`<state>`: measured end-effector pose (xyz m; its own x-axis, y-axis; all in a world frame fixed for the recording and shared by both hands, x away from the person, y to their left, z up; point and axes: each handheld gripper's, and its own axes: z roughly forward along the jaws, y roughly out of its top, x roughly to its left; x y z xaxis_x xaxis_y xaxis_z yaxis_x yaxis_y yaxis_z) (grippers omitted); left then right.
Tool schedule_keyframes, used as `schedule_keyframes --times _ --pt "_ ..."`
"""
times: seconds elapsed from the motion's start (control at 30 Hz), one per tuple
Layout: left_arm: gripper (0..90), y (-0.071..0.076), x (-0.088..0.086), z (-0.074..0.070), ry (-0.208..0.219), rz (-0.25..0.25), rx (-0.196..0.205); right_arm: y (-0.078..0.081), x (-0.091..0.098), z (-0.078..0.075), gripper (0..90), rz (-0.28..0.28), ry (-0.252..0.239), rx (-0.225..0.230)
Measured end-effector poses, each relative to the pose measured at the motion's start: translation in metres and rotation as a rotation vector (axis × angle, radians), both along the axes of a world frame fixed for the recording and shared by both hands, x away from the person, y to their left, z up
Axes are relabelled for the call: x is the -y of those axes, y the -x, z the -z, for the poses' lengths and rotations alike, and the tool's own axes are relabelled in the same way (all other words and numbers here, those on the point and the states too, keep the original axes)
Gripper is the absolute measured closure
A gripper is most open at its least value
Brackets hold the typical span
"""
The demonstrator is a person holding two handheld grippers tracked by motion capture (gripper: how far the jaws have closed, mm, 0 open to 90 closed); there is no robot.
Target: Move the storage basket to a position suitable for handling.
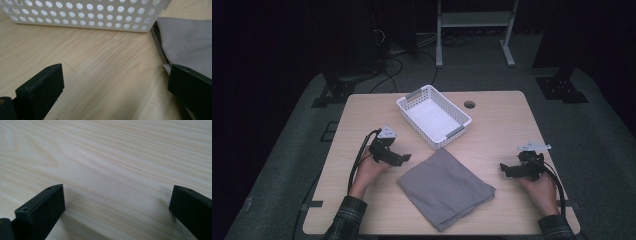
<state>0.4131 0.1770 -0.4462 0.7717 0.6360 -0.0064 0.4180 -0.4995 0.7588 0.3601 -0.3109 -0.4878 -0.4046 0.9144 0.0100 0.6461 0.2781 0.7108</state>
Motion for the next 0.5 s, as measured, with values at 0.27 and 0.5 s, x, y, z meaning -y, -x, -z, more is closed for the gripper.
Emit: schedule_keyframes --times 0.27,0.5 --pt "0.0 0.016 -0.008 0.003 -0.028 -0.008 -0.001 -0.001 0.001 0.000 0.0 -0.017 0.001 0.001" --pt "0.0 0.037 -0.017 0.013 -0.049 -0.015 -0.011 -0.004 0.001 -0.001 0.0 -0.035 0.006 -0.008"
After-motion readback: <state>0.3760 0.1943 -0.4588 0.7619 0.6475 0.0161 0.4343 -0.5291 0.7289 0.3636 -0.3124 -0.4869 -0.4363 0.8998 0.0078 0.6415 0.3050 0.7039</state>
